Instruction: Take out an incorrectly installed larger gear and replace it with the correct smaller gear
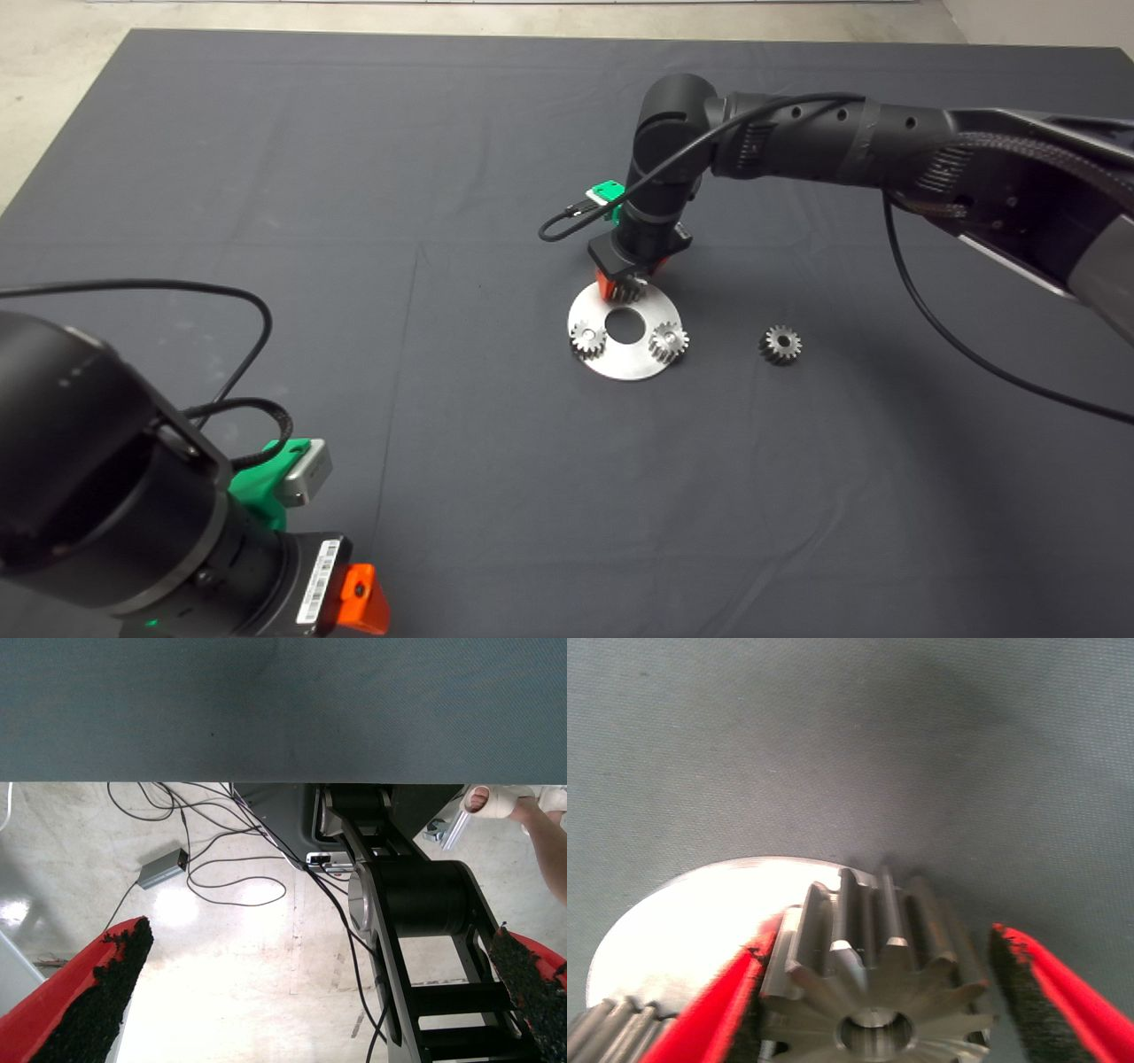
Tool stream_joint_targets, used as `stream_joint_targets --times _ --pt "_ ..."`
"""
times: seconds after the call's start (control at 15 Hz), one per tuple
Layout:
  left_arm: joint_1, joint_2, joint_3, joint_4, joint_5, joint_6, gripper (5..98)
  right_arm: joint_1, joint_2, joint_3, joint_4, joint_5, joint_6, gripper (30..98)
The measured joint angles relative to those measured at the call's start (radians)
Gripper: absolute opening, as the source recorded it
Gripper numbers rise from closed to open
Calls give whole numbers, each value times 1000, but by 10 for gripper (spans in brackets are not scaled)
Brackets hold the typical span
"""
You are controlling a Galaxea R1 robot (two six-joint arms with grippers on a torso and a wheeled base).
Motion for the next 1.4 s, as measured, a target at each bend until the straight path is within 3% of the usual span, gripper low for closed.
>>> stream_joint_targets --times 0.2,0.53,1.4 --pt "0 0 0 0 0 0 981 0 2 0 0 -1 0 604" --pt "0 0 0 0 0 0 981 0 3 3 0 0 0 528" --pt "0 0 0 0 0 0 981 0 3 4 0 1 0 510"
